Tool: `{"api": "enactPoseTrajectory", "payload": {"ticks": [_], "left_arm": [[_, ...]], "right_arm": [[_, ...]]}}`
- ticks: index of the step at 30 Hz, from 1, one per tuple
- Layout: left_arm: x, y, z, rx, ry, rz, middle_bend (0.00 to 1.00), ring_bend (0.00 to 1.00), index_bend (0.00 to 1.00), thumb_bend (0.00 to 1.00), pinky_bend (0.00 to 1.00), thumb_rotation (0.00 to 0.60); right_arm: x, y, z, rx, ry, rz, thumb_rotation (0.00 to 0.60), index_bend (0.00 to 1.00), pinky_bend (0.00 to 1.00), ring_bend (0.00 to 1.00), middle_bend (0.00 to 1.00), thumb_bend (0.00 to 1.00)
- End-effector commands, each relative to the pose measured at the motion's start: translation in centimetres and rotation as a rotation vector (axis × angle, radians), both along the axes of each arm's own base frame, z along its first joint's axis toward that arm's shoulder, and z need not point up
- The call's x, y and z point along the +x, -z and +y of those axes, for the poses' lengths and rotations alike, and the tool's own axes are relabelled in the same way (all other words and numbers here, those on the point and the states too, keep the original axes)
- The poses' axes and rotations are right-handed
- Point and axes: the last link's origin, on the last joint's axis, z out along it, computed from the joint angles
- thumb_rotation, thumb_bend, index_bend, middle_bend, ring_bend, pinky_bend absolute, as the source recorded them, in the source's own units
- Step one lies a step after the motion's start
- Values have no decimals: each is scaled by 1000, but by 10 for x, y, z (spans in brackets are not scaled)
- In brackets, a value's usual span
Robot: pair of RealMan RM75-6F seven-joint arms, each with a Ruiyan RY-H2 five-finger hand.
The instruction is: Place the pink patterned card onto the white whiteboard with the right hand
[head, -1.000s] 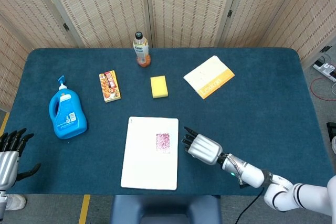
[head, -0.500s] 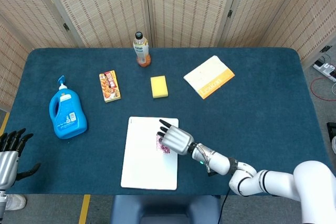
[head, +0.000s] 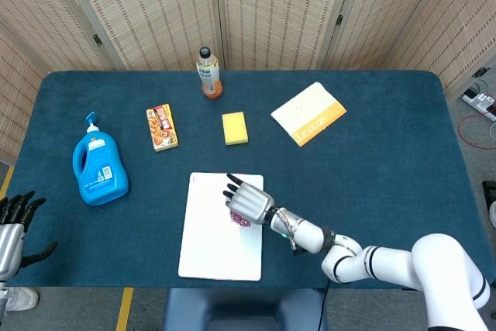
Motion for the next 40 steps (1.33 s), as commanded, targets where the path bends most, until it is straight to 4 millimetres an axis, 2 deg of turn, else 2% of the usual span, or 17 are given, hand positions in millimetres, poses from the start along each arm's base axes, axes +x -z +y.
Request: {"api": "enactPoseTrajectory", "payload": {"ticks": [1,3,7,11,16,19,22,25,29,35,40], "left_arm": [[-1,0,0,0,-2,1,103,93,196,246,0,600],[-1,0,0,0,-3,0,102,93,197,246,0,600],[-1,0,1,-1,-2,-3,103,94,197,246,0,600],[-1,1,2,-2,0,-4,102,94,197,246,0,600],[-1,0,7,6,9,-7,103,94,188,246,0,600],[-1,1,10,17,18,-5,103,94,181,246,0,600],[0,4,14,19,23,-10,102,95,179,247,0,600],[1,6,17,26,30,-8,103,95,179,247,0,600],[6,10,19,35,43,-16,103,95,176,247,0,600],[14,12,22,56,59,-24,103,95,168,248,0,600],[22,12,21,83,74,-31,103,95,165,248,0,600]], "right_arm": [[1,1,0,2,-1,-3,600,360,44,161,231,331],[2,1,1,5,-4,-1,600,285,44,159,228,330],[3,-3,0,-7,-7,-18,600,207,44,151,216,331],[0,-22,-1,-45,6,-58,600,194,43,142,195,330],[-25,-69,0,-153,56,-105,600,194,43,142,173,330],[-48,-103,7,-245,101,-140,600,194,43,148,173,331],[-75,-139,19,-339,182,-188,600,190,44,145,160,331],[-105,-175,36,-433,282,-225,600,144,44,115,111,330],[-145,-217,69,-548,396,-267,600,102,44,83,76,331],[-192,-251,116,-642,528,-320,600,101,43,87,75,330],[-216,-265,147,-682,627,-372,600,101,43,87,75,331]]}}
